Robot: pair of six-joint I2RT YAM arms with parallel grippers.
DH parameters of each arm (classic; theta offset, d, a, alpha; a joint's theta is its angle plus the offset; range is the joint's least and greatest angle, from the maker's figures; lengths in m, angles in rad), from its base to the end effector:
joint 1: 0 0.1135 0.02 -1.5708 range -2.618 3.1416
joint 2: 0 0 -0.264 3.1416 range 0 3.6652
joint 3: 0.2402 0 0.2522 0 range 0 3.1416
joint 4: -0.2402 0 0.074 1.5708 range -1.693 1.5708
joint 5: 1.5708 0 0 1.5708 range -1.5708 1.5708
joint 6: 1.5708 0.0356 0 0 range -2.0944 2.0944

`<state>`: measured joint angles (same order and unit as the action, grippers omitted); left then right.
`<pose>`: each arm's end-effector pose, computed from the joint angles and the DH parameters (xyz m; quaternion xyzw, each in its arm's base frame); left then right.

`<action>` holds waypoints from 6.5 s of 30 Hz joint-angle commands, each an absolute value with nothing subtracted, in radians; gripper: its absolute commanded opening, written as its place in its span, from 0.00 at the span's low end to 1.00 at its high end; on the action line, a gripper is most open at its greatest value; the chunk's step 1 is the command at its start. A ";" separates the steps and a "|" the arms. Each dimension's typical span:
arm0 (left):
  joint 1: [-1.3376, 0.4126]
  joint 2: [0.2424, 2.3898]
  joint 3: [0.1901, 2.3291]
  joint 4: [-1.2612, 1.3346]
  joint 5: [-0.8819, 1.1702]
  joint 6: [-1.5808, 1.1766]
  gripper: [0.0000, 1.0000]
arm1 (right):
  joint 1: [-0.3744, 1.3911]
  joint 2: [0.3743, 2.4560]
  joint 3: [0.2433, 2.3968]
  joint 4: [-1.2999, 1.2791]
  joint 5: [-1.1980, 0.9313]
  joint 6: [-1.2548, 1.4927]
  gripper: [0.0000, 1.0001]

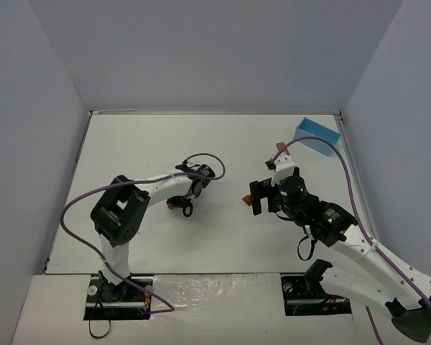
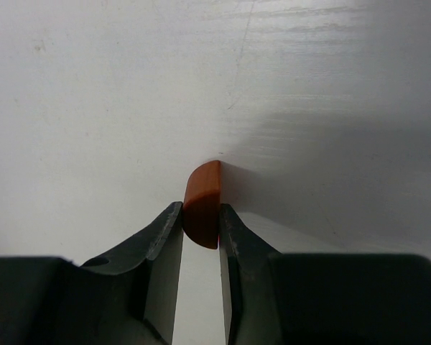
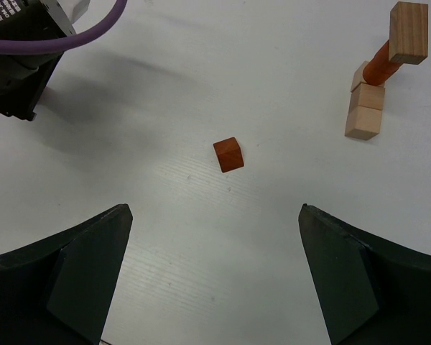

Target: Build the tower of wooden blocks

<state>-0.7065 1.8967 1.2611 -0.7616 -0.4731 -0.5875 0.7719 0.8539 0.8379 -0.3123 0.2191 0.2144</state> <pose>0.2810 -0.2185 0.1624 0.0373 0.9680 0.1355 0.2080 0.1454 0.1307 0.3335 -0.1612 0.7946 0.1956 0.5517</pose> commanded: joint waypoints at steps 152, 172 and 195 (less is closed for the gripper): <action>-0.300 0.912 0.851 -0.543 -0.191 -0.403 0.97 | 0.887 1.914 1.265 -0.075 0.297 0.522 0.41; -0.299 0.903 0.849 -0.538 -0.167 -0.397 0.97 | 0.808 1.702 1.300 -0.124 0.242 0.221 0.00; -0.299 0.909 0.874 -0.500 -0.174 -0.300 0.97 | 0.085 1.712 1.636 -0.497 -0.207 -0.214 0.00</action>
